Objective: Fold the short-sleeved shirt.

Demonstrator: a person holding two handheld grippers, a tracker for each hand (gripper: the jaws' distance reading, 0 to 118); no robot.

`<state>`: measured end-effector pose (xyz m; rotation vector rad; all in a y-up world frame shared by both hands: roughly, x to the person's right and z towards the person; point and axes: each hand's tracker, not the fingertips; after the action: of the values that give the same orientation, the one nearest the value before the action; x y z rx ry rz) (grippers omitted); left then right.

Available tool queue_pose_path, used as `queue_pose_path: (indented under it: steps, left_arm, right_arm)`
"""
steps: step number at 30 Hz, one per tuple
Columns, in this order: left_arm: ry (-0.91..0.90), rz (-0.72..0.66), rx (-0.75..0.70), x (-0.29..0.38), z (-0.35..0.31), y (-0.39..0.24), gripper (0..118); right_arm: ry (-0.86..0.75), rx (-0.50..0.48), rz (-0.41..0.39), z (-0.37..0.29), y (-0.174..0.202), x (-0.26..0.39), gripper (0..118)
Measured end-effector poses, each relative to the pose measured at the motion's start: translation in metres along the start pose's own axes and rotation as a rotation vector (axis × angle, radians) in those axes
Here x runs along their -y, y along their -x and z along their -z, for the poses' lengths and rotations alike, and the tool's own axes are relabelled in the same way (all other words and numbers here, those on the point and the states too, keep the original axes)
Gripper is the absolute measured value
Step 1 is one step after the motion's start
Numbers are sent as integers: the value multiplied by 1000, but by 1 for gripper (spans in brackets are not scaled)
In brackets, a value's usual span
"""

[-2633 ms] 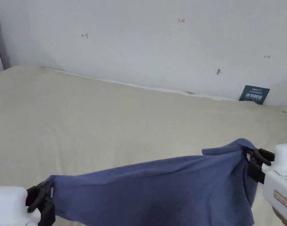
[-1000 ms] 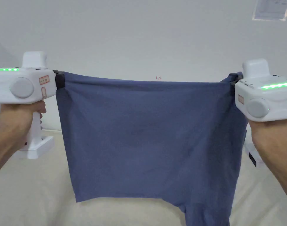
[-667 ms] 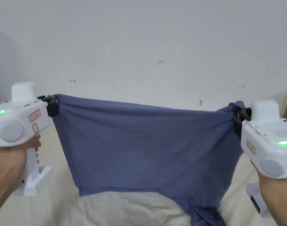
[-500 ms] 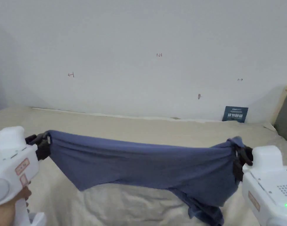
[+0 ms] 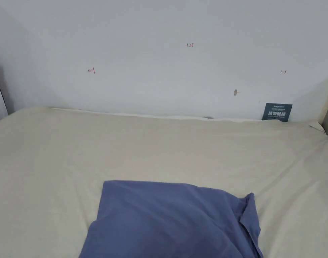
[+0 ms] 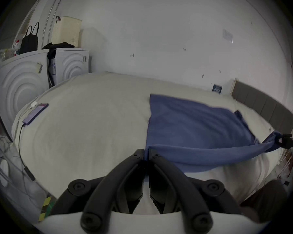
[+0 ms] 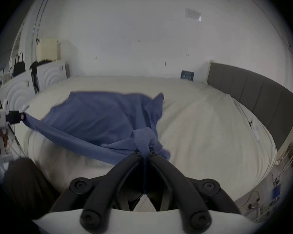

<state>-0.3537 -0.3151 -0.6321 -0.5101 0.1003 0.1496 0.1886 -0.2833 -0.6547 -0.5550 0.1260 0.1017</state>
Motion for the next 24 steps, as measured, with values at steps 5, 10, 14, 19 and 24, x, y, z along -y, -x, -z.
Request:
queue_pose_path:
  steps: [5,10,14,19,24]
  left_arm:
    - [30,-20,-12,16,-6,2,5]
    - [75,-78,-62,9,-23,1,116]
    - [-117,-12,-5,-27,-82,-21,116]
    - [-380,41,22,-57,-174,-65,112]
    - [-445,57,49,-66,-229,-92,50]
  right_arm:
    - [15,22,5,6,9,26,5]
    - [-45,-67,111,-23,5,11,118]
    - [-302,15,187,-90,7,-36,118]
    - [-591,28,212,-174,24,-73,117]
    - [-690,158,121,-225,47,-80,62]
